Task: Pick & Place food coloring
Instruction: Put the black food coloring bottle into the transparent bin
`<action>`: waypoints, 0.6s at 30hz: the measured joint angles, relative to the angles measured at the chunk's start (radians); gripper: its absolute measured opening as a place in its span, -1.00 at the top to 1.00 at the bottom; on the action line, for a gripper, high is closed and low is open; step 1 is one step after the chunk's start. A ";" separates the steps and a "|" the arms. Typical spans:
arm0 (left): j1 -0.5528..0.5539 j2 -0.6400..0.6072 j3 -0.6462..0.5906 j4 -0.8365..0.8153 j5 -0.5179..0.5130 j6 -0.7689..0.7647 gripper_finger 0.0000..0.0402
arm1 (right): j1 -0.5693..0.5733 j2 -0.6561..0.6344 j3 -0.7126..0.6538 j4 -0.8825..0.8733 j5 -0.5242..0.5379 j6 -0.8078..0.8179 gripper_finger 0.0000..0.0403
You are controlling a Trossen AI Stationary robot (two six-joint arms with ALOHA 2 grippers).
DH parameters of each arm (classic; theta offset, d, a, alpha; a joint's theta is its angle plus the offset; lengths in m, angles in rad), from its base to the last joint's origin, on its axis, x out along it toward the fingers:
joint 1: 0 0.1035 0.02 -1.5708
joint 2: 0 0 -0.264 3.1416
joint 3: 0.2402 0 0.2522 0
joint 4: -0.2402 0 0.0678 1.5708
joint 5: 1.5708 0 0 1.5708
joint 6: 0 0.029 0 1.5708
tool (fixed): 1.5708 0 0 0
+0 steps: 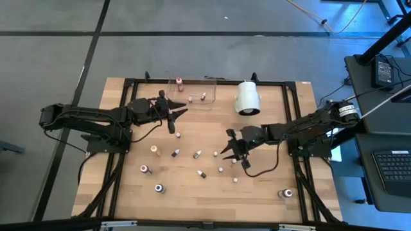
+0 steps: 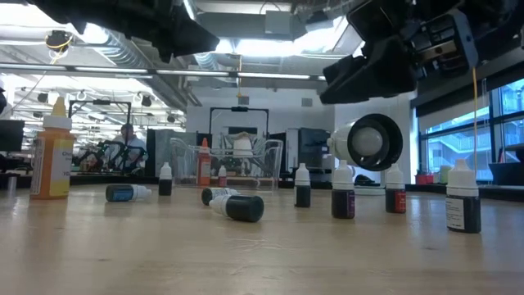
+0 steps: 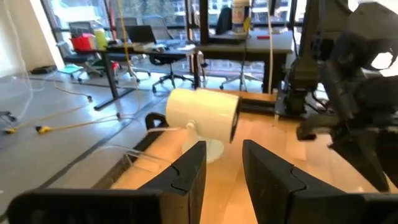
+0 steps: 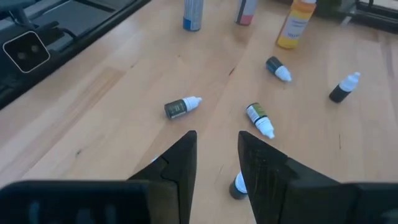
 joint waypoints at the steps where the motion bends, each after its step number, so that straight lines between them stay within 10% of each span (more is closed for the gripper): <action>1: 0.000 0.000 0.000 -0.008 0.009 0.000 0.51 | 0.000 0.000 -0.001 0.000 0.000 0.000 0.40; 18: -0.002 0.000 0.000 -0.302 0.152 -0.028 0.48 | -0.001 0.000 -0.001 0.002 0.001 -0.056 0.40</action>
